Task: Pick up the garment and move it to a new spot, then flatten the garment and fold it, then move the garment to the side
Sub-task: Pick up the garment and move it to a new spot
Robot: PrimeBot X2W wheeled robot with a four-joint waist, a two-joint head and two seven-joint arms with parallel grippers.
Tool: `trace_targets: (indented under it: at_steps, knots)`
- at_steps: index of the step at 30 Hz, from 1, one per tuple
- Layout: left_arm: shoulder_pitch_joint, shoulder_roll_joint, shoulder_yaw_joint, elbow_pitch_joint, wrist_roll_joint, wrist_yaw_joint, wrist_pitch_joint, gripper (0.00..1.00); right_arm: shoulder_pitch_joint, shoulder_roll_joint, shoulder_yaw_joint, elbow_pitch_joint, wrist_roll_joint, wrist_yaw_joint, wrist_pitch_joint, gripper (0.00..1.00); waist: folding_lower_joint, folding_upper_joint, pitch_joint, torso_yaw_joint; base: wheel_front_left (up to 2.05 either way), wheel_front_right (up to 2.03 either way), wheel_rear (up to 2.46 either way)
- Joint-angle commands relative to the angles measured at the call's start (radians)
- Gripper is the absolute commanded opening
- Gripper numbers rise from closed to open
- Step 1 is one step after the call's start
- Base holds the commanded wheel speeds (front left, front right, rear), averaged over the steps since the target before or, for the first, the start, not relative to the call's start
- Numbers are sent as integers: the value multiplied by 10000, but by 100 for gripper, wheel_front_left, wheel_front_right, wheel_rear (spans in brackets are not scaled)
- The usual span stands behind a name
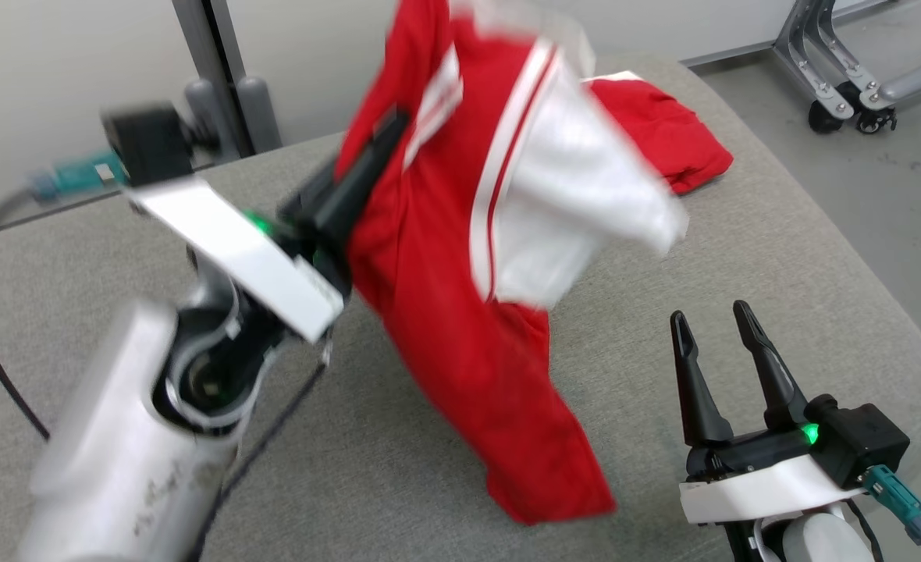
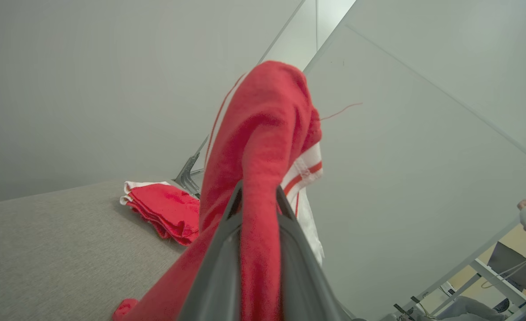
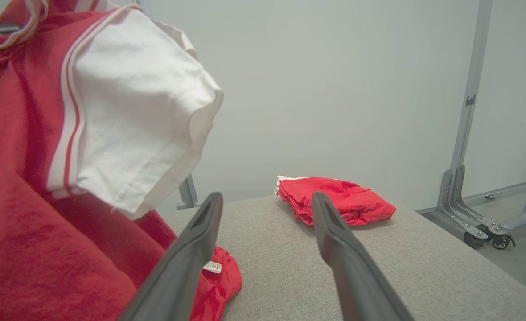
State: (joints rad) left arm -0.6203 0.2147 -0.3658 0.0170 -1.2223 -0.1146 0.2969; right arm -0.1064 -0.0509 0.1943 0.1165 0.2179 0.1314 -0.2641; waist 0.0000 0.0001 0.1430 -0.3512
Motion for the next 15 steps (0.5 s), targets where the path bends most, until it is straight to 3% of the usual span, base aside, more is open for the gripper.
trace_targets:
  at_steps: [1,6,11,12,13,14,15]
  knots:
    - [650,344,-391,266,545,-109,-295,0,-27,0,-74,-45,7,-14,-2,100,0,-1,297,134,0,0,0]
    - [1895,904,-1267,895,1309,-172,-1242,0,-7,0,-190,-75,-80,-14,-2,100,0,-1,614,424,0,0,0]
    - [3229,1224,-1746,1540,991,-181,-2748,0,44,-3,-394,-93,-220,-16,-2,100,0,-1,793,939,0,0,0]
    - [3447,1307,-1811,1728,935,-172,-2960,26,75,-4,-421,-90,-272,-16,-2,100,0,-1,784,1079,0,0,0]
    - [3598,1379,-1888,1859,964,-171,-3173,93,94,-1,-435,-83,-332,-16,-2,100,0,-1,767,1216,0,0,0]
    - [3745,1399,-1848,2019,974,-172,-3495,100,124,-1,-446,-73,-381,-16,-2,100,0,-1,731,1353,0,0,0]
    - [3871,1405,-1755,2156,962,-172,-3841,100,167,-2,-471,-56,-447,-16,-2,100,0,-1,683,1493,0,0,0]
